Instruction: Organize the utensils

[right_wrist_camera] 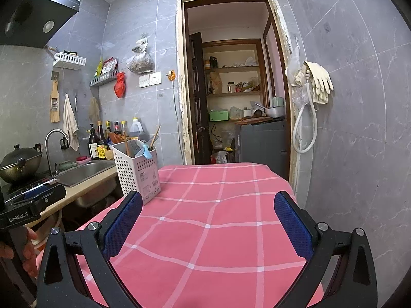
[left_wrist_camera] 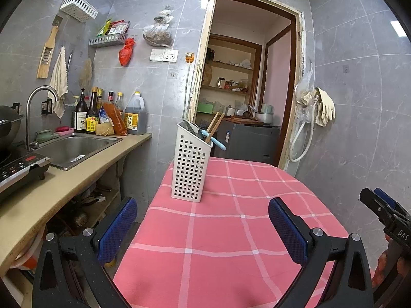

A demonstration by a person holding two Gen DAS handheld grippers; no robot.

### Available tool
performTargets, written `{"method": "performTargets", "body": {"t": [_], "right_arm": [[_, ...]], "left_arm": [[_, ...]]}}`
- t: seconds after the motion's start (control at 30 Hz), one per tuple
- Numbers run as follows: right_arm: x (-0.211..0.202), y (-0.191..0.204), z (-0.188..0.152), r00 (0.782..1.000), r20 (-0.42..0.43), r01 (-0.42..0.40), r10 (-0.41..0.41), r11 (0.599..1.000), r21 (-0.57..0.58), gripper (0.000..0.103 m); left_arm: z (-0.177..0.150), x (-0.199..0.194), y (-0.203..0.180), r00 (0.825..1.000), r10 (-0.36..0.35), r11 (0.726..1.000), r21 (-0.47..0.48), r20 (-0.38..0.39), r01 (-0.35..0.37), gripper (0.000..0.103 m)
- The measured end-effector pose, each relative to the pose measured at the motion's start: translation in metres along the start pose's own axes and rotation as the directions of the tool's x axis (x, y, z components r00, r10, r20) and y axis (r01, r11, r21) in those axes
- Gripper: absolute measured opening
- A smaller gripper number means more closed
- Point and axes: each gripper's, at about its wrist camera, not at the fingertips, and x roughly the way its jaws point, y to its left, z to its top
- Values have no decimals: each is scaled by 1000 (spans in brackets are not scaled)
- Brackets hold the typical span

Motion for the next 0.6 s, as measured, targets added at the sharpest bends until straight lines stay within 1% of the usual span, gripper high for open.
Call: {"method": "performTargets", "body": {"t": [0.6], "right_arm": [[0, 0, 1, 1000, -1, 0, 0, 1000, 3, 101]], "left_arm": [[1, 0, 1, 1000, -3, 1000, 0, 2, 3, 103]]}}
